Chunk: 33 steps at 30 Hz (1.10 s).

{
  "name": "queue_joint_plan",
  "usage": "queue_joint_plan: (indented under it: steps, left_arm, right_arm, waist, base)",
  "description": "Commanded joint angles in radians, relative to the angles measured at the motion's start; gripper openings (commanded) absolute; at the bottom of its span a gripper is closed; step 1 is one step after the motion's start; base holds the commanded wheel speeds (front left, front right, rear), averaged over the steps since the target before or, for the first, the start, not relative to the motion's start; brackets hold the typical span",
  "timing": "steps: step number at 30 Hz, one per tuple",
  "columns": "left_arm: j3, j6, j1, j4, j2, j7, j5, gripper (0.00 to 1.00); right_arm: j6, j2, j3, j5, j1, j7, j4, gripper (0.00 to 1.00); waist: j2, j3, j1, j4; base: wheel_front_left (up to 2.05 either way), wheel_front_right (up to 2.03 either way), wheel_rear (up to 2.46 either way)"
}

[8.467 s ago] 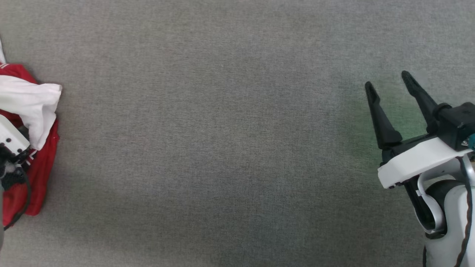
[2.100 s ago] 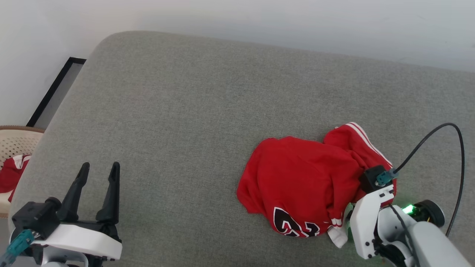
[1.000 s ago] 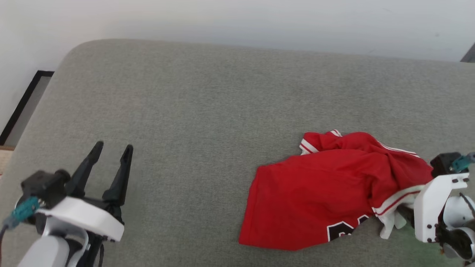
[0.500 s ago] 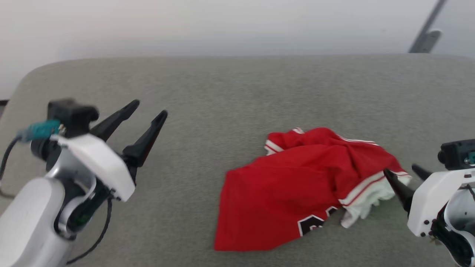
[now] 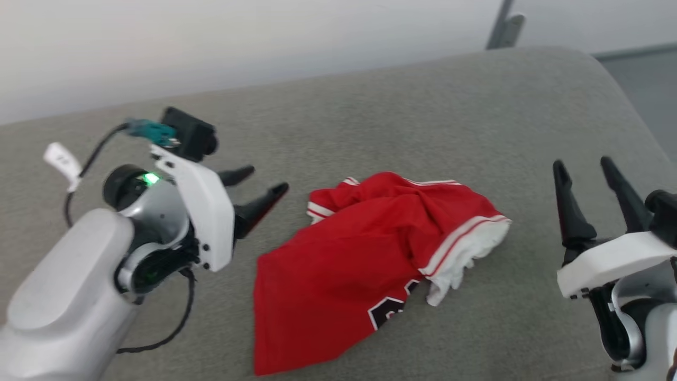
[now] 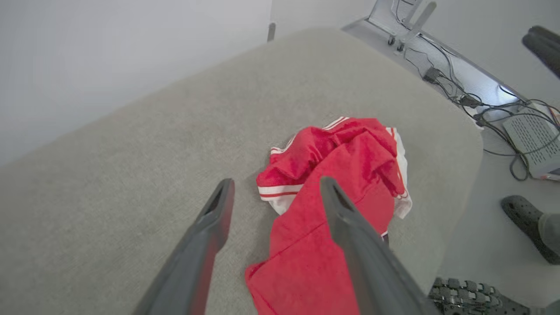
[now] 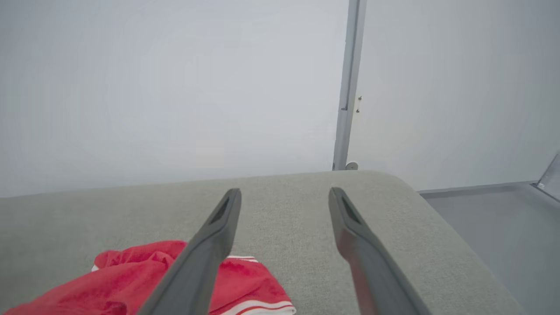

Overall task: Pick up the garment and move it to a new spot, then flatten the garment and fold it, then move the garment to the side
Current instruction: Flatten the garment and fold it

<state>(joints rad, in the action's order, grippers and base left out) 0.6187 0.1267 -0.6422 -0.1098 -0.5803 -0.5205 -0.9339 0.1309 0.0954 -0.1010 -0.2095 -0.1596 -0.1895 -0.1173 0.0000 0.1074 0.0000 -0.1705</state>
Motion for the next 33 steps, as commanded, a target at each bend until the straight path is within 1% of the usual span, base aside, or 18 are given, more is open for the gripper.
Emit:
queue_joint_plan:
  steps: [1, 5, 10, 15, 21, 22, 23, 24, 31, 33]
  left_arm:
    - [0.011, 0.003, -0.017, -0.014, 0.006, -0.021, -0.011, 1.0]
    - [0.069, 0.003, -0.05, -0.068, 0.018, -0.115, -0.035, 1.0]
    - [0.124, 0.003, -0.076, -0.16, 0.041, -0.225, -0.058, 1.0]
    - [0.151, 0.002, -0.088, -0.237, 0.062, -0.262, -0.066, 1.0]
    - [0.175, 0.002, -0.085, -0.314, 0.081, -0.276, -0.075, 1.0]
    - [0.184, 0.002, -0.085, -0.317, 0.084, -0.278, -0.08, 0.6]
    - [0.185, 0.003, -0.085, -0.326, 0.086, -0.274, -0.089, 0.06]
    - [0.186, 0.003, -0.085, -0.333, 0.088, -0.276, -0.097, 0.0]
    - [0.192, 0.003, -0.108, -0.333, 0.059, -0.247, -0.106, 0.0]
    - [0.191, 0.003, -0.113, -0.331, 0.042, -0.238, -0.108, 0.0]
  right_arm:
    - [0.0, -0.009, -0.003, 0.008, -0.015, 0.03, 0.009, 1.0]
    - [0.0, -0.029, -0.006, 0.03, -0.04, 0.122, 0.039, 1.0]
    - [0.0, -0.043, 0.008, 0.016, -0.062, 0.169, 0.084, 1.0]
    - [0.0, -0.045, 0.024, -0.002, -0.082, 0.183, 0.108, 1.0]
    - [0.0, -0.046, 0.034, -0.025, -0.101, 0.196, 0.129, 1.0]
    - [0.0, -0.045, 0.035, -0.027, -0.101, 0.198, 0.132, 1.0]
    - [0.0, -0.045, 0.035, -0.029, -0.102, 0.2, 0.135, 1.0]
    - [0.0, -0.045, 0.035, -0.03, -0.103, 0.202, 0.137, 1.0]
    - [0.0, -0.045, 0.019, -0.026, -0.105, 0.207, 0.142, 1.0]
    - [0.0, -0.045, 0.016, -0.022, -0.104, 0.208, 0.143, 1.0]
  waist:
    - [0.0, 0.016, 0.0, -0.029]
    - [0.0, 0.039, 0.0, -0.061]
    - [0.0, 0.074, 0.0, -0.092]
    - [0.0, 0.104, 0.0, -0.108]
    - [0.0, 0.128, 0.0, -0.116]
    - [0.0, 0.13, 0.0, -0.117]
    - [0.0, 0.133, 0.0, -0.116]
    - [0.0, 0.134, 0.0, -0.116]
    - [0.0, 0.132, 0.0, -0.096]
    - [0.0, 0.129, 0.0, -0.087]
  base:
    - [0.0, 0.0, 0.0]
    - [0.0, 0.0, 0.0]
    - [0.0, 0.0, 0.0]
    - [0.0, 0.0, 0.0]
    - [0.0, 0.0, 0.0]
    - [0.0, 0.0, 0.0]
    - [0.0, 0.0, 0.0]
    - [0.0, 0.0, 0.0]
    - [0.0, 0.0, 0.0]
    - [0.0, 0.0, 0.0]
